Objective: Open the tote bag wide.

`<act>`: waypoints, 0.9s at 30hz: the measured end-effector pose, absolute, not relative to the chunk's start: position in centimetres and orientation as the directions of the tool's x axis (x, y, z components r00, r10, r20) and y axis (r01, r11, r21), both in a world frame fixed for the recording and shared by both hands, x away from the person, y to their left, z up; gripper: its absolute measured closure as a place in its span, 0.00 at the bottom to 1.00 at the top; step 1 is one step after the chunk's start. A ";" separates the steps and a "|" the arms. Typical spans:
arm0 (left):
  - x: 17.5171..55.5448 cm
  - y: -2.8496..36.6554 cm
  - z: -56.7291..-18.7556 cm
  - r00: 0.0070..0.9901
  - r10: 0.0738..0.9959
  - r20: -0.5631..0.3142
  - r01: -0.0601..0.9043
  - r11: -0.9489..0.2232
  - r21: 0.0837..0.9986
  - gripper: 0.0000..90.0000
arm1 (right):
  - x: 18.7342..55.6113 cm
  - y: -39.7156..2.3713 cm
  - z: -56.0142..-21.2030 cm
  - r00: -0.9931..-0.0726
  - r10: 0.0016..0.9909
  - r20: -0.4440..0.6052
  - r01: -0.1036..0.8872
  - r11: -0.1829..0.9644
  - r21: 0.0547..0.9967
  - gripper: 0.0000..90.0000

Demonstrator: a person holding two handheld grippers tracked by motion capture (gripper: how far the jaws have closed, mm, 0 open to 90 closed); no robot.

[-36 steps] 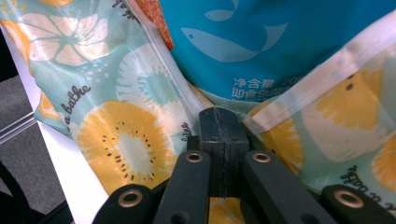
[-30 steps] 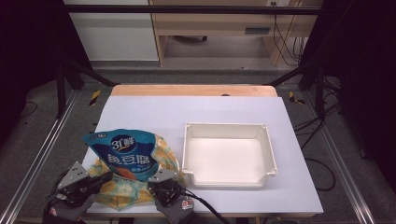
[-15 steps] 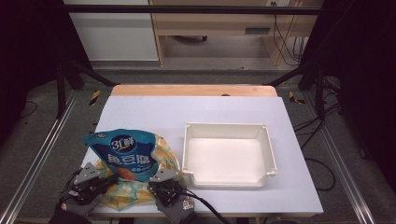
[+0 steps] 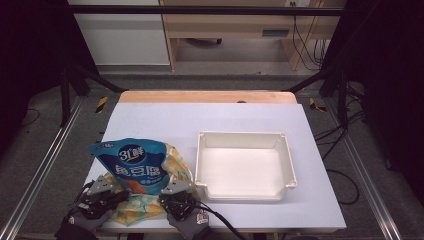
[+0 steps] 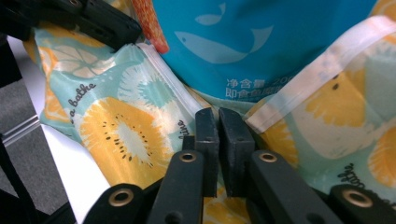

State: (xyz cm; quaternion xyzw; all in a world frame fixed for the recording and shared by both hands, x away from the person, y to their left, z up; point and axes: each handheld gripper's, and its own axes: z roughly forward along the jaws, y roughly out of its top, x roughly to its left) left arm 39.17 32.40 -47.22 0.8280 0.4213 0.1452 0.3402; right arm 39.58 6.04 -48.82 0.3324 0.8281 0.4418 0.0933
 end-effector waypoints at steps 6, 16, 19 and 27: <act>38.6 32.7 -46.5 0.603 0.796 -0.050 0.569 -0.385 0.727 0.87 | 39.3 5.2 -47.8 -0.768 0.623 0.147 0.443 0.353 0.824 0.87; 37.2 33.9 -44.7 0.583 0.809 -0.080 0.507 -0.284 0.814 0.68 | 38.8 3.4 -45.3 -0.768 0.624 0.146 0.397 0.284 0.873 0.73; 36.9 34.3 -44.2 0.575 0.813 -0.091 0.487 -0.251 0.837 0.63 | 38.6 2.8 -44.5 -0.767 0.626 0.140 0.381 0.267 0.885 0.69; 36.2 35.4 -42.2 0.547 0.830 -0.108 0.425 -0.164 0.890 0.52 | 38.7 1.0 -42.1 -0.766 0.630 0.127 0.341 0.230 0.912 0.61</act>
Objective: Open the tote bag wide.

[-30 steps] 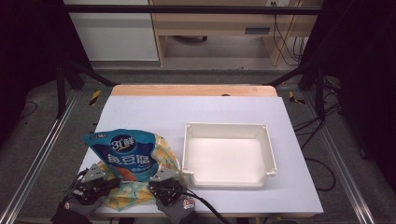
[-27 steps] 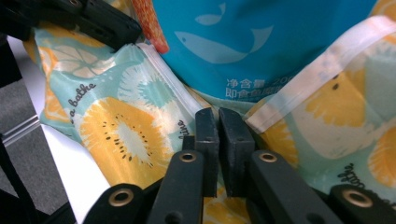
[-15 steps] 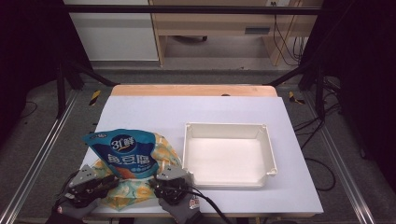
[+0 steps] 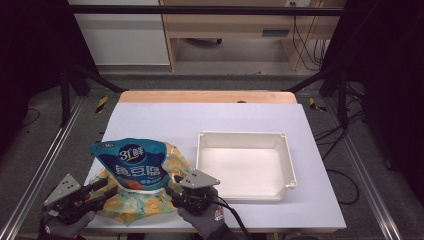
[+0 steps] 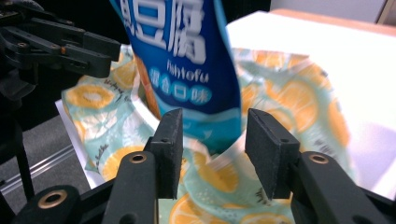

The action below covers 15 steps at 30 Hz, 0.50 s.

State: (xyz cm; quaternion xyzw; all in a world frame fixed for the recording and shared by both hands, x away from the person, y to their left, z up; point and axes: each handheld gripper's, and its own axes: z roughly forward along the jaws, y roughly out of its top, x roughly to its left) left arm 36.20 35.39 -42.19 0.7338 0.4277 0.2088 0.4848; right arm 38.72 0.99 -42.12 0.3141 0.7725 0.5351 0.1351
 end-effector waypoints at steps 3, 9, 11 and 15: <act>36.1 35.5 -41.5 0.550 0.829 -0.103 0.410 -0.160 0.898 0.50 | 38.8 0.4 -41.3 -0.766 0.632 0.116 0.326 0.226 0.918 0.59; 36.0 35.6 -39.9 0.550 0.831 -0.085 0.375 -0.154 0.914 0.46 | 39.1 -1.0 -39.7 -0.759 0.643 0.103 0.304 0.210 0.929 0.53; 36.0 35.6 -39.3 0.549 0.832 -0.075 0.361 -0.155 0.919 0.44 | 39.3 -1.4 -39.2 -0.756 0.645 0.110 0.304 0.197 0.932 0.51; 36.2 35.5 -38.2 0.553 0.830 -0.070 0.347 -0.153 0.925 0.40 | 39.7 -2.1 -38.2 -0.755 0.647 0.109 0.293 0.184 0.938 0.48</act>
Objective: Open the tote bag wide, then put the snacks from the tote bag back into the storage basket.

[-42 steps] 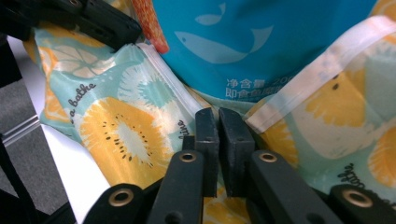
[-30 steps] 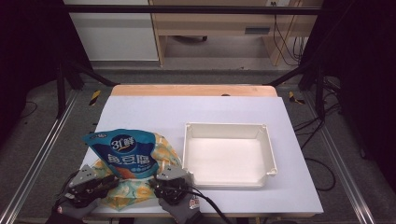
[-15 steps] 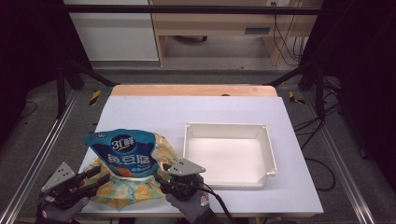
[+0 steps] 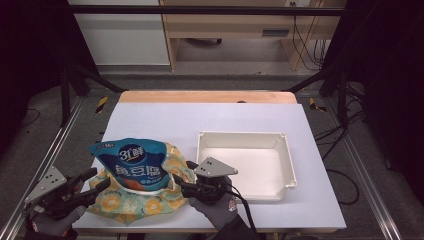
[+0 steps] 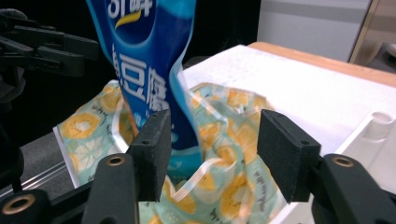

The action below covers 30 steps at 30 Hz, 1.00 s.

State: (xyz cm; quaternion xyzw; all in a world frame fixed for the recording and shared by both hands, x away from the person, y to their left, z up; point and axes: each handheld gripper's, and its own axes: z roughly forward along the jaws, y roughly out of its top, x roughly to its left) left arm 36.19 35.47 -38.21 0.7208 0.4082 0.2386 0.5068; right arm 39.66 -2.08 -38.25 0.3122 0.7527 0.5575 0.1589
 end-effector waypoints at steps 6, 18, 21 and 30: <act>36.3 35.5 -37.0 0.551 0.832 -0.064 0.322 -0.141 0.936 0.37 | 40.1 -2.8 -36.9 -0.753 0.649 0.107 0.275 0.164 0.947 0.47; 36.6 35.3 -34.9 0.550 0.834 -0.052 0.289 -0.131 0.948 0.37 | 40.6 -3.3 -34.7 -0.749 0.655 0.094 0.240 0.137 0.961 0.48; 36.8 35.1 -34.5 0.548 0.835 -0.050 0.284 -0.129 0.950 0.37 | 40.7 -3.1 -34.2 -0.754 0.652 0.085 0.225 0.134 0.965 0.49; 37.4 35.1 -33.6 0.547 0.835 -0.052 0.271 -0.119 0.955 0.41 | 41.1 -1.4 -33.3 -0.775 0.629 0.068 0.206 0.149 0.967 0.56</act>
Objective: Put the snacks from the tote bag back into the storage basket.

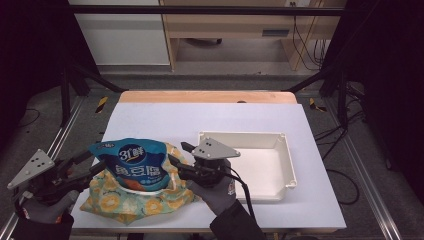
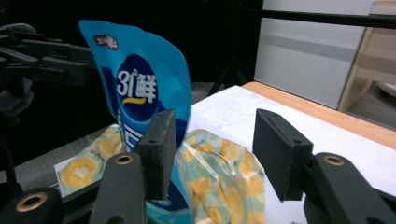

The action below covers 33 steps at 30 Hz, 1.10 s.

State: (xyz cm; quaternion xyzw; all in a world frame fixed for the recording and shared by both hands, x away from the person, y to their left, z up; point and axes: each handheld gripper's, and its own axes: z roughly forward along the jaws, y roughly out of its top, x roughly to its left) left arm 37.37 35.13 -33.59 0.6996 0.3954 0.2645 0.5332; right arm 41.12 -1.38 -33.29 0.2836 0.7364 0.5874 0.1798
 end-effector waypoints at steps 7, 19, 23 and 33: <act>37.7 34.6 -33.2 0.554 0.831 -0.047 0.269 -0.125 0.955 0.46 | 41.4 0.0 -33.2 -0.785 0.617 0.064 0.209 0.165 0.964 0.60; 38.3 34.5 -33.0 0.563 0.826 -0.040 0.260 -0.131 0.957 0.65 | 42.2 1.3 -33.7 -0.786 0.614 0.075 0.231 0.179 0.956 0.71; 38.5 34.3 -33.1 0.574 0.817 -0.047 0.271 -0.135 0.953 0.72 | 42.5 1.8 -33.9 -0.786 0.614 0.074 0.239 0.191 0.952 0.76; 38.5 34.6 -33.1 0.567 0.821 -0.071 0.290 -0.119 0.950 0.93 | 42.9 2.1 -33.8 -0.789 0.610 0.078 0.241 0.190 0.952 0.91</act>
